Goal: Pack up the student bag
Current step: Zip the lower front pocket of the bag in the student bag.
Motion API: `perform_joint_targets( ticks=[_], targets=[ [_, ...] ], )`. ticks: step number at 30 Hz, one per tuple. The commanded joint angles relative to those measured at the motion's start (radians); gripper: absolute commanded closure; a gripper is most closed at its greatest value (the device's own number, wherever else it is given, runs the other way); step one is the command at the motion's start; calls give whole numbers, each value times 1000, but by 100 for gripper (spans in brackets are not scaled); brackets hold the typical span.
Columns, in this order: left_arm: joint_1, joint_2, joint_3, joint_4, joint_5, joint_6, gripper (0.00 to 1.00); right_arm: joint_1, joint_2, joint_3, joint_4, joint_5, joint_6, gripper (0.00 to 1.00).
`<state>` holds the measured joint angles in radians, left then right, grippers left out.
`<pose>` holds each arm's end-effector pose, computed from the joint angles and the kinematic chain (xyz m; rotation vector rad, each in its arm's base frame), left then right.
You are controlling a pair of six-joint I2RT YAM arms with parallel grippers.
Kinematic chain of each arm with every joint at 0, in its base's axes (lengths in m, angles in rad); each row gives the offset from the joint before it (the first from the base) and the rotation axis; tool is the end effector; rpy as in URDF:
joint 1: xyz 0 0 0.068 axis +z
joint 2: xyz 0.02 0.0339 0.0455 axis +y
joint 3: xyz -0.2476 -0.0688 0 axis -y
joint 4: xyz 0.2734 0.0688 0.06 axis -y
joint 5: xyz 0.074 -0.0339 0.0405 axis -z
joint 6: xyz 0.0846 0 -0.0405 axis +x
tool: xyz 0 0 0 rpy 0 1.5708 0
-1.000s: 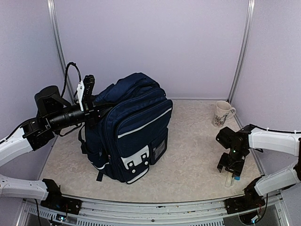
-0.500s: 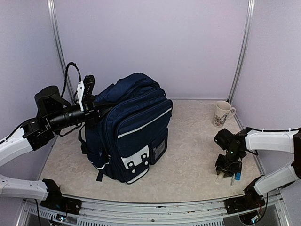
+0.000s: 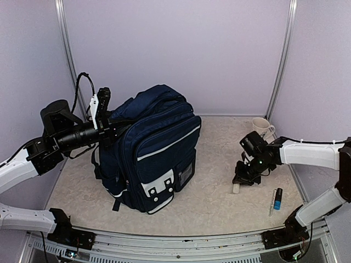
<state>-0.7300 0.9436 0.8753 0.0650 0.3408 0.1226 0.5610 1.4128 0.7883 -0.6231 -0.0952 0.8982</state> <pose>0.2086 -0.2247 0.3547 0.9114 1.3432 -0.7395 0.2397 0.1601 0.0968 0.4699 2.8962 0.4230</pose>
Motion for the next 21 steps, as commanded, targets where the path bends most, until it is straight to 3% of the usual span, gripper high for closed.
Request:
perform_joint_targets(
  ticks=[1, 7, 12, 15, 17, 21],
  targets=[
    [7, 3, -11, 85, 13, 52, 100, 10, -145, 137, 246, -50, -137, 100],
    [7, 5, -16, 89, 5, 52, 100, 94, -257, 237, 765, -125, -410, 100],
    [9, 17, -17, 93, -1, 52, 100, 257, -82, 417, 1039, -287, -831, 100],
    [9, 24, -17, 92, -2, 50, 100, 320, 36, 523, 1084, -444, -1009, 100],
    [10, 24, -17, 93, -2, 50, 100, 325, 92, 575, 1072, -539, -1021, 100],
    [11, 18, -19, 93, -1, 51, 100, 326, 168, 689, 799, -628, -1125, 100]
  ],
)
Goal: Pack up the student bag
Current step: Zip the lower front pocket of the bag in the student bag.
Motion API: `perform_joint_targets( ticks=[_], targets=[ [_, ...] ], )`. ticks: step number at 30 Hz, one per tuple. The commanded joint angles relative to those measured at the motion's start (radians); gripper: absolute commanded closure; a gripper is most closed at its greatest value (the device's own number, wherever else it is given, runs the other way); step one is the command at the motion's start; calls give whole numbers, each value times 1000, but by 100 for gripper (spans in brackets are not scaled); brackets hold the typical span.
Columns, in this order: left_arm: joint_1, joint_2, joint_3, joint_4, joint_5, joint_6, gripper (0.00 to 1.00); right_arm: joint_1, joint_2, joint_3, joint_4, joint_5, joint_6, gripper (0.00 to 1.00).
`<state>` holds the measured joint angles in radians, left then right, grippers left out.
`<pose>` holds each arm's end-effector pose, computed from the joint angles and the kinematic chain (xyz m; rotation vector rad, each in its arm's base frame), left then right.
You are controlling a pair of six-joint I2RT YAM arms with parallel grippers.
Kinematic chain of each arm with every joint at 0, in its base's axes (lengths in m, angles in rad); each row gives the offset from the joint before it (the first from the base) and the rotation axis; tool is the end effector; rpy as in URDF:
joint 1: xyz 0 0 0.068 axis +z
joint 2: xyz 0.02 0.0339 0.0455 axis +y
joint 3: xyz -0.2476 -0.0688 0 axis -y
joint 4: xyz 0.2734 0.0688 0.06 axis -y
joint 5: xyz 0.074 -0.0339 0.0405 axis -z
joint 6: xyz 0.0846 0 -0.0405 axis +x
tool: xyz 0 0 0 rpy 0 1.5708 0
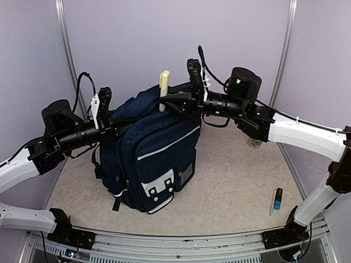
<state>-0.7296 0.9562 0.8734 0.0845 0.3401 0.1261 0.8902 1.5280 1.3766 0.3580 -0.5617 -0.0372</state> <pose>0.2111 -0.2266 0.3532 0.9110 1.3369 -0.7360 0.2363 0.3635 0.4088 -1.0712 1.0300 1.0811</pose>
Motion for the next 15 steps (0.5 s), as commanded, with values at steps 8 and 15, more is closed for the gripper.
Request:
perform_joint_targets(
  ticks=[8, 15],
  targets=[
    [10, 4, -17, 70, -7, 54, 100, -4, 24, 157, -533, -194, -324, 100],
    [10, 16, -15, 70, -3, 52, 100, -5, -37, 147, -362, -202, -207, 100]
  ],
)
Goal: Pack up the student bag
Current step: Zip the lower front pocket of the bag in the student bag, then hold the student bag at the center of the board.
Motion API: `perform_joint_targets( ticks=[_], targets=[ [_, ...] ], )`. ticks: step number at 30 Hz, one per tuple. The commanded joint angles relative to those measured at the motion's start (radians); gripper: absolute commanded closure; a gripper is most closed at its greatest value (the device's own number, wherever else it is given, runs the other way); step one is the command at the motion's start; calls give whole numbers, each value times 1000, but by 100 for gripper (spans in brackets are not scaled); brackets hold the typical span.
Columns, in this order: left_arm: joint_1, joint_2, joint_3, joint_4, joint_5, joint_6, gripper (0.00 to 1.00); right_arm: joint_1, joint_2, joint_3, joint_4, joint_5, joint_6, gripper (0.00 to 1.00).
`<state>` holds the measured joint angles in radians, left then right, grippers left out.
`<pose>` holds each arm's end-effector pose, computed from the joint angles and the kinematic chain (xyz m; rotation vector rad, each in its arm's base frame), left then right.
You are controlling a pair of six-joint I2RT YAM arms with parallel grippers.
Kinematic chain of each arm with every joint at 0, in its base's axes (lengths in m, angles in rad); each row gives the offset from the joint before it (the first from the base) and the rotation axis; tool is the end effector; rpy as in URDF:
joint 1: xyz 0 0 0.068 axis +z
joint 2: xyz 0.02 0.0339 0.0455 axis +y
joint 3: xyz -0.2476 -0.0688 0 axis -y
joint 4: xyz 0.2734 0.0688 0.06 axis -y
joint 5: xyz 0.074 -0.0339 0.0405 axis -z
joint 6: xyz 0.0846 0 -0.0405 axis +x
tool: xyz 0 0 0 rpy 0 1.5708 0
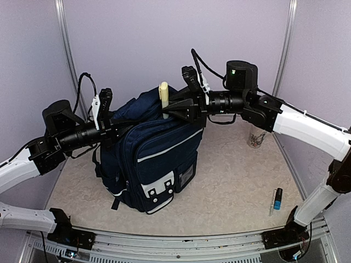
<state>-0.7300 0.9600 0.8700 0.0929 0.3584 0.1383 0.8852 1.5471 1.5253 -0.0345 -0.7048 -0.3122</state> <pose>0.2104 -0.2281 0.3520 0.9316 1.3220 -0.7410 0.2279 0.3652 0.4073 -1.3749 1.0185 1.0018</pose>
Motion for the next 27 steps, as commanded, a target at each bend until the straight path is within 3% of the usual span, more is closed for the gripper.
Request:
perform_joint_targets(
  ticks=[1, 5, 9, 12, 20, 25, 26, 27],
  targets=[
    [11, 12, -11, 62, -21, 38, 100, 1, -60, -2, 72, -59, 85, 100],
    [11, 11, -11, 61, -22, 40, 100, 1, -53, 12, 150, -115, 138, 100],
    [11, 11, -11, 59, -22, 40, 100, 2, -20, 20, 79, -168, 150, 100],
    [11, 11, -11, 59, -22, 41, 100, 4, -1, 19, -17, -150, 110, 100],
    [11, 5, -14, 57, -27, 45, 100, 3, 11, 64, -358, 108, -59, 100],
    [11, 6, -14, 56, -28, 47, 100, 4, 59, 173, -603, 175, -129, 100],
    [11, 6, -14, 56, -30, 46, 100, 4, 60, 186, -630, 178, -137, 92],
    [11, 6, -14, 56, -31, 46, 100, 3, 57, 194, -647, 180, -145, 77]
  ],
)
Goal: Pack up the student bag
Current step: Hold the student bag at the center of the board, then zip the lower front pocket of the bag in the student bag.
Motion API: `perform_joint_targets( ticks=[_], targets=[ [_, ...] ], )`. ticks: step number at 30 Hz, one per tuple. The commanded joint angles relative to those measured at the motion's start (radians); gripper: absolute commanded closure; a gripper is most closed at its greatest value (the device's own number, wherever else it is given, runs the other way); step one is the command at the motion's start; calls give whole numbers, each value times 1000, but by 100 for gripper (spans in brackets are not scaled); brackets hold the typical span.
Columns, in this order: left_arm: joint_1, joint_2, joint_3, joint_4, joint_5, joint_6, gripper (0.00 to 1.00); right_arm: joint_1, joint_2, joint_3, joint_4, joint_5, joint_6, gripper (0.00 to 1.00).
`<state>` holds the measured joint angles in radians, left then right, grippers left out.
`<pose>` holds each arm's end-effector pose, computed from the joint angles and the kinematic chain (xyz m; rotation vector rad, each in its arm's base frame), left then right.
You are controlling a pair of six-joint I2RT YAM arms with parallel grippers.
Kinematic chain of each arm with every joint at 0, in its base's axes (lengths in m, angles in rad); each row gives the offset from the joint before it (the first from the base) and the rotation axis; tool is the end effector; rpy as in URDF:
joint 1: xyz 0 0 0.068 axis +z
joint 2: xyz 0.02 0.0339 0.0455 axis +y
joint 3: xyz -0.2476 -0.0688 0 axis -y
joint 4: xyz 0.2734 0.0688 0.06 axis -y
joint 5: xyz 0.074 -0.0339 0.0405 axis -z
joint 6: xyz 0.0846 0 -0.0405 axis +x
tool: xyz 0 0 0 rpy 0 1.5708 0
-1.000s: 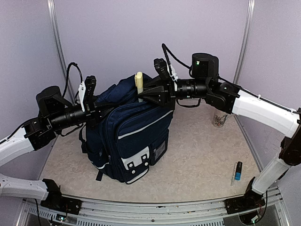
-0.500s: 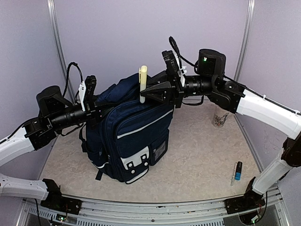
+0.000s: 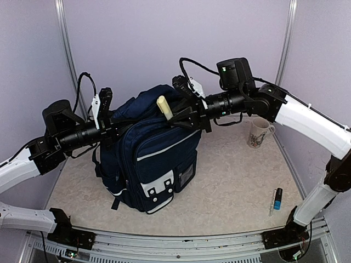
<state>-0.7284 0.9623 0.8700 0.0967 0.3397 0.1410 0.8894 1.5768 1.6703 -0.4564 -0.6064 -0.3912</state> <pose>0.2126 -0.2274 0.3519 0.9180 1.3267 -0.7233 0.2285 0.3583 0.3954 -1.4868 1.2985 0.9132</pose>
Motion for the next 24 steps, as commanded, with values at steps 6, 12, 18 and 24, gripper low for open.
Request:
perform_joint_targets(
  ticks=[6, 12, 18, 24],
  targets=[
    [9, 15, -12, 52, -10, 44, 100, 0, -15, 31, -203, 98, -99, 60],
    [10, 22, -11, 51, -13, 43, 99, 0, -32, 44, -159, 116, -45, 44],
    [13, 21, -11, 49, -18, 45, 98, -36, -116, 31, -39, 593, 290, 32],
    [17, 15, -14, 47, -32, 45, 96, -186, -193, -15, -496, 1076, 1024, 38]
  ],
)
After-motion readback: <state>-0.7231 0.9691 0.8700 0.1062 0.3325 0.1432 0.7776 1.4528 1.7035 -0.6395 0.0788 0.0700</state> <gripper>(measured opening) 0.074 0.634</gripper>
